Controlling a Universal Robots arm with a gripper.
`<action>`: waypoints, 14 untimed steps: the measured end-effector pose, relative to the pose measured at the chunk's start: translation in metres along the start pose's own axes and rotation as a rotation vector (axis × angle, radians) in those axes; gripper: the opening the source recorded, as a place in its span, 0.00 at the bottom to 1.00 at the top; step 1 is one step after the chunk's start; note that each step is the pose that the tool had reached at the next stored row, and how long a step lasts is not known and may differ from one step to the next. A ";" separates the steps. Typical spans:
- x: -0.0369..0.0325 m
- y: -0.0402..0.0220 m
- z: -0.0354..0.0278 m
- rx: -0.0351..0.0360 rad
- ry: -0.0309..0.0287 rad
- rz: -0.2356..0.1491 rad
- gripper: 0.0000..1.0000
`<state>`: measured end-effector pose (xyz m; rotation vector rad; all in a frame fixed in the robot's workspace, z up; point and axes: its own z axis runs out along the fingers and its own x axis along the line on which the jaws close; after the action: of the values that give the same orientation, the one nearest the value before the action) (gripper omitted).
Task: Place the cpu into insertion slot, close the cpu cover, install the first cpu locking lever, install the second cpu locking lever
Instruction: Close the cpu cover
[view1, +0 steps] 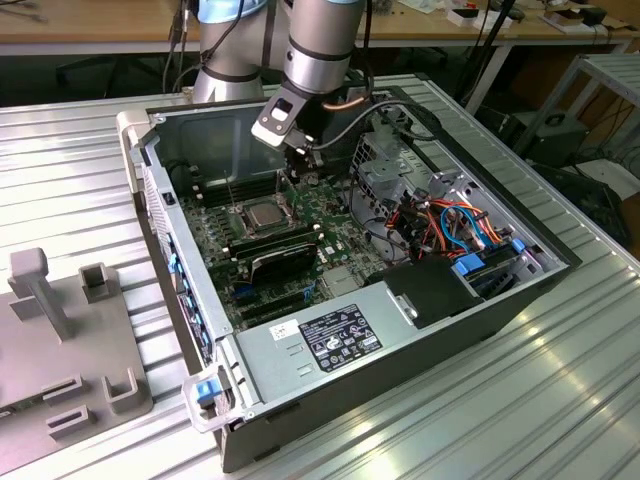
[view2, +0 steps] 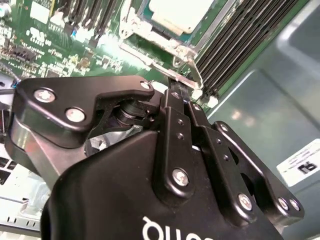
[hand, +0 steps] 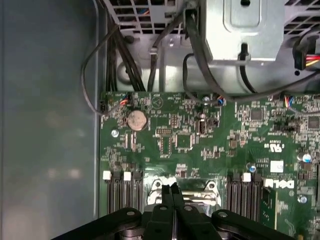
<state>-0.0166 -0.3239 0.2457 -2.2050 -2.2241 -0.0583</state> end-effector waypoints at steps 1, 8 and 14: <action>0.0008 -0.0035 0.0000 0.0001 0.0001 0.000 0.11; 0.0044 -0.0206 0.0000 0.0012 0.0009 0.000 0.11; 0.0007 -0.0303 0.0018 0.0014 0.0010 0.000 0.11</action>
<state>-0.0469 -0.3234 0.2433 -2.2037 -2.2231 -0.0579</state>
